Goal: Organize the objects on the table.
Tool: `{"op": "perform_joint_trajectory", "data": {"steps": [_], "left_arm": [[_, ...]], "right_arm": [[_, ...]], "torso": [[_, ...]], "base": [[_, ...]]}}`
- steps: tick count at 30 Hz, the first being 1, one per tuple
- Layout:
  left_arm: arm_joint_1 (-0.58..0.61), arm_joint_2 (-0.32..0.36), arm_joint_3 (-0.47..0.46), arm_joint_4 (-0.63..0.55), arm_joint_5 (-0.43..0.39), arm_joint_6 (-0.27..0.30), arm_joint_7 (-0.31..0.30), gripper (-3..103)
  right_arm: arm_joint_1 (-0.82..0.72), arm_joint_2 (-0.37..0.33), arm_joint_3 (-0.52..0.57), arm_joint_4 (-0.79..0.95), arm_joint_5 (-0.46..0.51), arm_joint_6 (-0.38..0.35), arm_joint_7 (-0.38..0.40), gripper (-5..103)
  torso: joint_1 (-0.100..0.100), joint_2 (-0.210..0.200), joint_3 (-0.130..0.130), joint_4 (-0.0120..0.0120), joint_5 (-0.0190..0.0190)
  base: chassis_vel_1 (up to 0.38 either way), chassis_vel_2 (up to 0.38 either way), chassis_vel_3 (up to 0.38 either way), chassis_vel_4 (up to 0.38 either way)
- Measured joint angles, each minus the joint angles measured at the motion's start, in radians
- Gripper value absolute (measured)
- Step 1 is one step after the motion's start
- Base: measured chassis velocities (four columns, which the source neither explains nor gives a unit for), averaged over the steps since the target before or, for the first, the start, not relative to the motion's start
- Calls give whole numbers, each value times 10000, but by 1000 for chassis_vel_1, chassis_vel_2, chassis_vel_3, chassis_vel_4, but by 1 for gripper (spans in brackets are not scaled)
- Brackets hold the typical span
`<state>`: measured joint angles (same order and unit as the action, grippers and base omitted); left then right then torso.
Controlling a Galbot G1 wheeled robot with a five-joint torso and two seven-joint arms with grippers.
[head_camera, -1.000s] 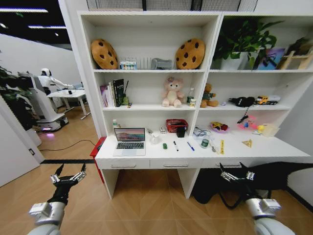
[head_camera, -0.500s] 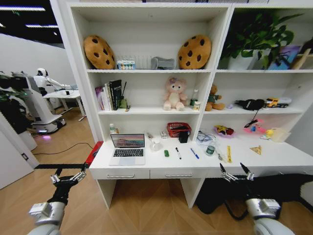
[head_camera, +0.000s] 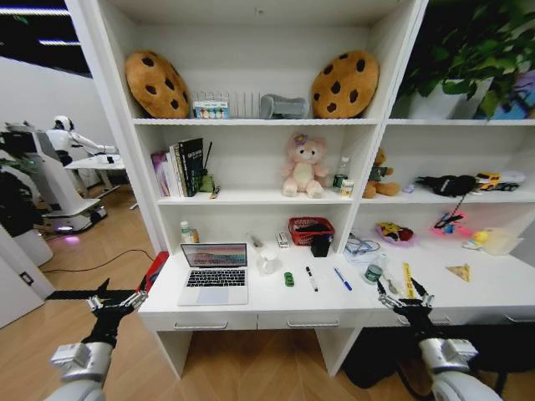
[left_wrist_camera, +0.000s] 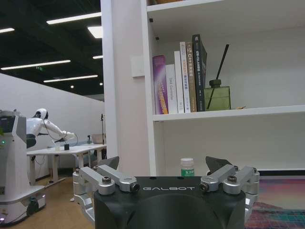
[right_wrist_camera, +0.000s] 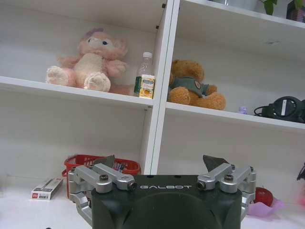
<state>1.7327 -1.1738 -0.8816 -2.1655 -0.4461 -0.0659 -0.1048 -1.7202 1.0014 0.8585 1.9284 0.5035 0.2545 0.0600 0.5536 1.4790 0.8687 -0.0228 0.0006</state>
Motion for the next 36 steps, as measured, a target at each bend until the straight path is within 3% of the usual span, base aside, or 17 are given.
{"op": "perform_joint_trajectory", "data": {"steps": [25,30,32,35,36], "left_arm": [[10,-16,44,-69,76,11,-8,102],[148,349,62,-164,91,113,15,94],[292,795,74,-190,144,151,75,89],[630,1814,57,-271,143,218,197,74],[630,1814,57,-271,143,218,197,74]], "right_arm": [[21,104,-63,8,-27,103,150,100],[-138,222,-51,102,-79,155,150,100],[-215,348,-41,103,-131,197,163,100],[-308,637,1,-5,-167,247,227,100],[-308,637,1,-5,-167,247,227,100]], "torso": [[4,-1,1,1,-9],[3,-1,0,1,-11],[-1,0,-1,0,-9],[-8,5,-3,1,-10],[-8,5,-3,1,-10]], "base": [[-162,163,173,-164],[-53,43,31,-44],[11,-11,-25,12],[27,-28,-27,27],[50,-50,-30,40]]}}
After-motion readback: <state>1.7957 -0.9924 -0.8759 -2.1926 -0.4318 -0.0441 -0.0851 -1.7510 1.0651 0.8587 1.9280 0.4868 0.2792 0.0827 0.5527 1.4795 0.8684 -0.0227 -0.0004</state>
